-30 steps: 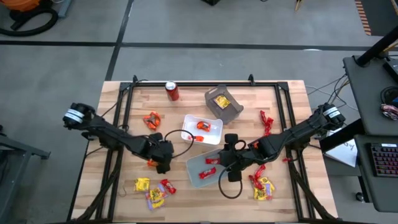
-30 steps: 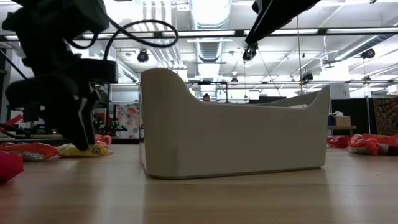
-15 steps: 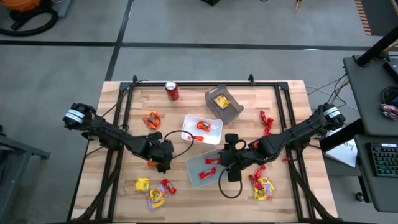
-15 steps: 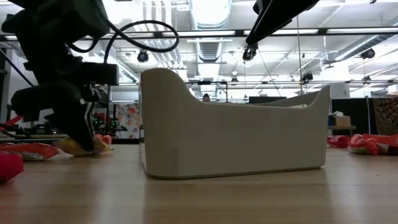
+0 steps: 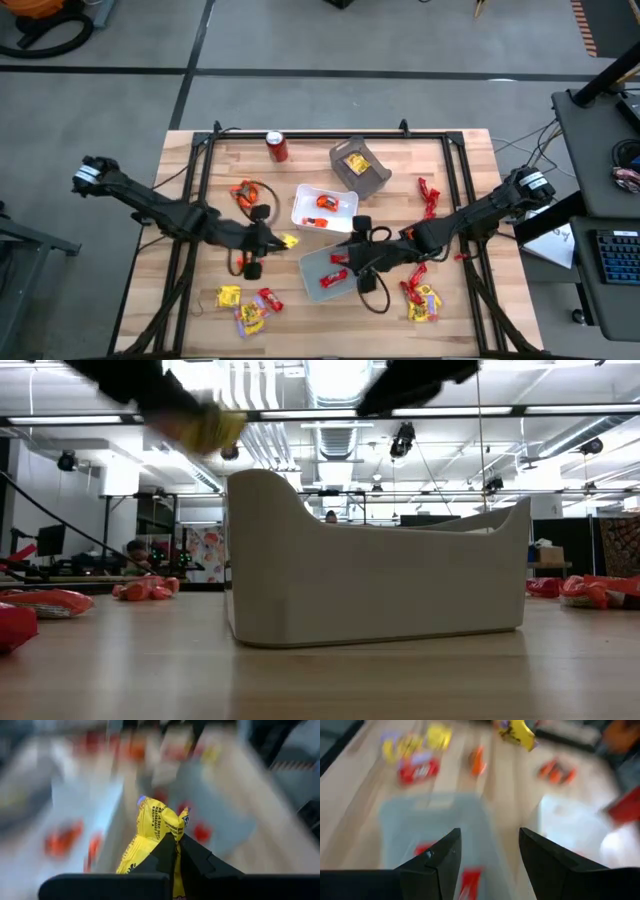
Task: Sort candy
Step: Put the yellow candy pack into the black bin
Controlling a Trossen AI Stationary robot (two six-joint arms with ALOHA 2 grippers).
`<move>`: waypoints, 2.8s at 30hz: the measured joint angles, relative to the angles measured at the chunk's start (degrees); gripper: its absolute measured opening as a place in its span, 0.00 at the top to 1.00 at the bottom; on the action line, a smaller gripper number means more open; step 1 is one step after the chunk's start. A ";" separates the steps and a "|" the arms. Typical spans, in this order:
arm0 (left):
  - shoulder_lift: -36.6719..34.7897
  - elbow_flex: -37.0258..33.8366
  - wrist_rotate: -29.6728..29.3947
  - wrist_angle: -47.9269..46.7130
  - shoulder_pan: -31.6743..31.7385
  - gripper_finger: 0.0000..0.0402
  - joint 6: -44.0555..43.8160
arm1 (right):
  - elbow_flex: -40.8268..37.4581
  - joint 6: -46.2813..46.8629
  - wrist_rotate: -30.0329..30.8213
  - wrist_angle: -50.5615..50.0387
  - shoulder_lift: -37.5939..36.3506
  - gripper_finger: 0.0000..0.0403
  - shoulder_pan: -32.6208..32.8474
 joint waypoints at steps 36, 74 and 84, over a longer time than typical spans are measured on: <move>16.05 0.17 5.13 38.61 1.98 1.00 14.55 | -4.89 -23.02 -15.42 27.32 0.42 0.92 -6.00; -1.23 0.09 -11.82 -4.23 2.11 0.84 -9.25 | 9.98 3.48 -26.08 -32.58 2.68 0.98 -53.94; -1.49 0.05 -11.67 -11.96 1.78 0.84 -17.29 | 9.76 -3.39 -30.28 -35.38 8.15 0.98 -56.68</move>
